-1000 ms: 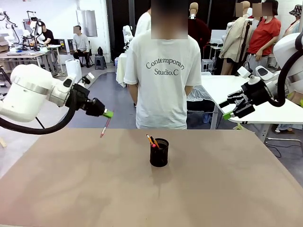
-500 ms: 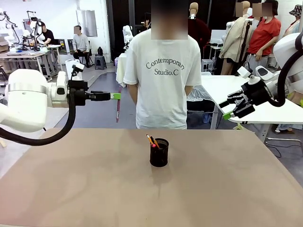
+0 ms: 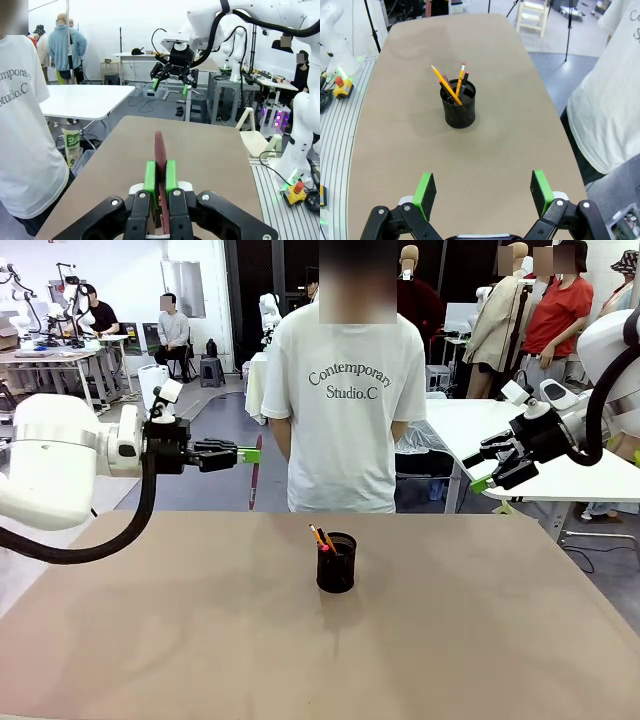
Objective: Place the pens into the pen holder.
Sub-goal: Pick up a writing instrument from the table and place it into the Pen holder.
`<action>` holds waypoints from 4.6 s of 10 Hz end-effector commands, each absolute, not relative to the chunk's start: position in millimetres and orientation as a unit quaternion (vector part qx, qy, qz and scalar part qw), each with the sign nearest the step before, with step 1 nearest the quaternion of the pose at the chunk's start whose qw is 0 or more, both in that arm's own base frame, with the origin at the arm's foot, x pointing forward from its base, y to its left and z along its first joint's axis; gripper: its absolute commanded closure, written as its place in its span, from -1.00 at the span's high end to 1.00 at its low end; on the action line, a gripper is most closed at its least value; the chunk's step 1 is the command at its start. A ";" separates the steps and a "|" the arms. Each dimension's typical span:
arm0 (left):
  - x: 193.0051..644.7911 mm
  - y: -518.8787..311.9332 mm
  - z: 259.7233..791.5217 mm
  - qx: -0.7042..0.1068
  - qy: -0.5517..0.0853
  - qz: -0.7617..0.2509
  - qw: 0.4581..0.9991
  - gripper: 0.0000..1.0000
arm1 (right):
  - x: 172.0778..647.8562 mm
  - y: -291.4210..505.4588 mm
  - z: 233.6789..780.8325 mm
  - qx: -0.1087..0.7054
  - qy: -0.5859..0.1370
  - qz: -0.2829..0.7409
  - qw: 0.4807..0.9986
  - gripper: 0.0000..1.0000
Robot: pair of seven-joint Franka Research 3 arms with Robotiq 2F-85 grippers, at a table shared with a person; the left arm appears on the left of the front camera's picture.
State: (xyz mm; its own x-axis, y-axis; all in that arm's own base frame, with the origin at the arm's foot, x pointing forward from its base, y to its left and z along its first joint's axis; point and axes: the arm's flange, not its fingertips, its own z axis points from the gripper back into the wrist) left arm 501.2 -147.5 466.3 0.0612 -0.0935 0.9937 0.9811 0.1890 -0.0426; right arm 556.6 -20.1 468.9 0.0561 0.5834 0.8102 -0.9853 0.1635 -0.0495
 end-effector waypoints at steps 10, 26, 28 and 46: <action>530.9 -236.9 419.1 -0.380 -0.553 -0.594 0.444 -1.00 | 557.1 -19.0 471.5 0.274 -0.356 0.582 0.678 1.00; 611.2 -291.0 356.2 -0.532 -0.514 -0.590 0.323 0.31 | 557.1 -19.0 471.5 0.274 -0.356 0.582 0.678 1.00; 610.0 -290.0 356.8 -0.534 -0.512 -0.590 0.324 1.00 | 557.1 -19.0 471.5 0.274 -0.356 0.582 0.678 1.00; 574.0 -241.4 427.1 -0.465 -0.383 -0.615 0.509 1.00 | 557.1 -19.0 471.5 0.274 -0.356 0.582 0.678 1.00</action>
State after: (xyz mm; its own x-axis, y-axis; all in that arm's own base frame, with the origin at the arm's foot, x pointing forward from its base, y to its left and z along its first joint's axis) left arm 594.0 -246.8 410.5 -0.0827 -0.1852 0.9792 0.9832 -0.1758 0.0498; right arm 556.5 -20.2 468.9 0.0561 0.5834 0.8103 -0.9853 0.1637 -0.0496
